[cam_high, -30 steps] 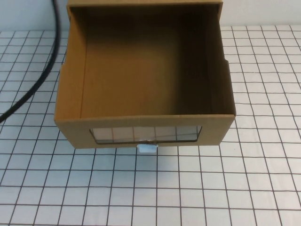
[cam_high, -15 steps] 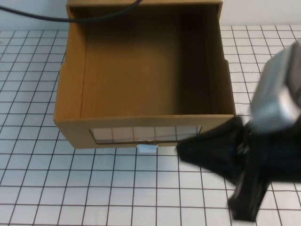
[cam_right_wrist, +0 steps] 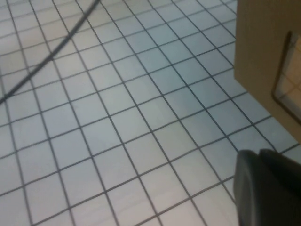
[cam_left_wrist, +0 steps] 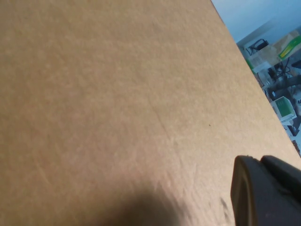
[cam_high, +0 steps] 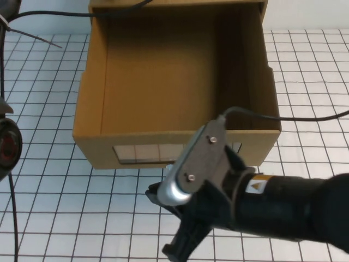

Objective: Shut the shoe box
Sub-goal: Close the shoe box with your right arm

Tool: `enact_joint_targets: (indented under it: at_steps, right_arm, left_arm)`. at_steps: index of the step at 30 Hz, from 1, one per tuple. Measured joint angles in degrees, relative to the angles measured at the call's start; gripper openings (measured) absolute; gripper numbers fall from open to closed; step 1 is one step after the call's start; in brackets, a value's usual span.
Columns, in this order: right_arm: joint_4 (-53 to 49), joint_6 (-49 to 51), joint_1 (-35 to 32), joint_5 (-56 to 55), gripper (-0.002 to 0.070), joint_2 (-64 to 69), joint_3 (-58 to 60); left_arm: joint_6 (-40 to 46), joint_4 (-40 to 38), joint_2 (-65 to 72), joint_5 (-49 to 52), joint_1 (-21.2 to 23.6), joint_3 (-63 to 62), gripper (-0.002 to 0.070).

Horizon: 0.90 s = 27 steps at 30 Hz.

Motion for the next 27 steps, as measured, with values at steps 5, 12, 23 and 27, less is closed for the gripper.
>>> enact_joint_targets:
  at_steps: [5,12,23,27]
  right_arm:
    - [0.0,-2.2,0.0,-4.7,-0.0014,6.4,-2.7]
    - [0.0,-13.7,0.2,-12.8,-0.0013,14.4,-8.6]
    - [-5.9,-16.6,-8.9,-13.3,-0.0014,29.4,-26.7]
    - [-7.7,-16.6,-13.4,-7.0,-0.0013,33.7,-34.3]
  left_arm:
    - [-0.5,-0.2,0.2,0.2,0.1,-0.5,-0.0005]
    - [-0.5,-0.2,0.2,0.2,0.1,-0.5,-0.0005]
    - [-0.5,-2.2,0.2,0.2,0.2,-0.5,-0.0005]
    - [-0.5,-2.4,0.3,0.2,0.3,-0.5,-0.0005]
